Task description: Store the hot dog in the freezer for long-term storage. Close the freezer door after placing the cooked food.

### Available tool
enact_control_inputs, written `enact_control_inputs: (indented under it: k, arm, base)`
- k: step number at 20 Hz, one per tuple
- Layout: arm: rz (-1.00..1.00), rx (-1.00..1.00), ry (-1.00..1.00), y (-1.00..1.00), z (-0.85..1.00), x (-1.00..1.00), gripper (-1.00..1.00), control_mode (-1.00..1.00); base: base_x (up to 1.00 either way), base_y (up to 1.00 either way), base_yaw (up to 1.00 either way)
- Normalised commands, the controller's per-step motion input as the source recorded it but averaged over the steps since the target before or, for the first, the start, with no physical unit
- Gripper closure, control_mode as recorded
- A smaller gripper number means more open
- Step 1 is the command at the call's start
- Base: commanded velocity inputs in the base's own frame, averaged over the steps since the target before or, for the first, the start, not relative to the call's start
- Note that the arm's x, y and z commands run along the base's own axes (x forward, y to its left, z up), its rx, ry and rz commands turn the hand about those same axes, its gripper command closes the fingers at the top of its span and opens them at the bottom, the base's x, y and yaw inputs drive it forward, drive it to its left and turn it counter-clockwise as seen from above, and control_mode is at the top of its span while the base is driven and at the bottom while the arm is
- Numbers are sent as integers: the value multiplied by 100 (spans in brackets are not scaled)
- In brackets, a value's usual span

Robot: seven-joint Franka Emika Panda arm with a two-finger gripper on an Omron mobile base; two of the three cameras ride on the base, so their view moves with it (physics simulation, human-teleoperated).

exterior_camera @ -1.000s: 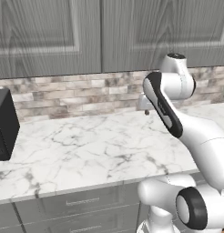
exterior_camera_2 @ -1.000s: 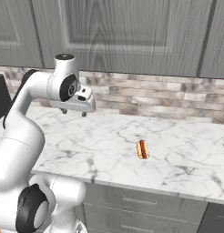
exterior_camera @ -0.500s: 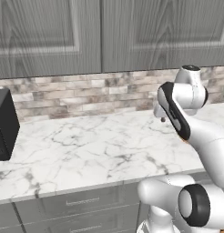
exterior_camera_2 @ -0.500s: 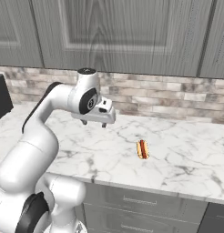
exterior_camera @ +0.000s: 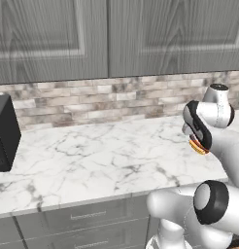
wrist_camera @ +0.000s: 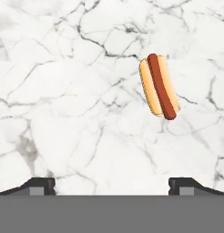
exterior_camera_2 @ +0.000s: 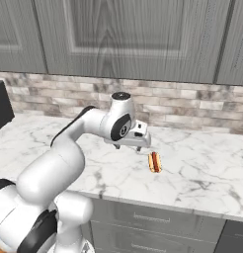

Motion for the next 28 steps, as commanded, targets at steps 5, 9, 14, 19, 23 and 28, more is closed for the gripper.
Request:
enact_control_inputs:
  k: [5, 9, 14, 19, 23, 28]
  arm:
    - [0, -15, 3, -62, -45, 23, -100, -100]
    - [0, -9, 11, -41, -30, 29, -100, -100]
    - [2, 2, 4, -13, -11, 22, -100, -100]
    - [10, 12, 3, -22, -12, 39, -100, -100]
    - [7, 4, 1, -17, -19, 23, -100, -100]
    - [3, 0, 1, -2, -29, 30, -100, -100]
  base:
    - [0, 0, 0]
    - [0, 0, 0]
    - [0, 0, 0]
    - [0, 0, 0]
    - [0, 0, 0]
    - [0, 0, 0]
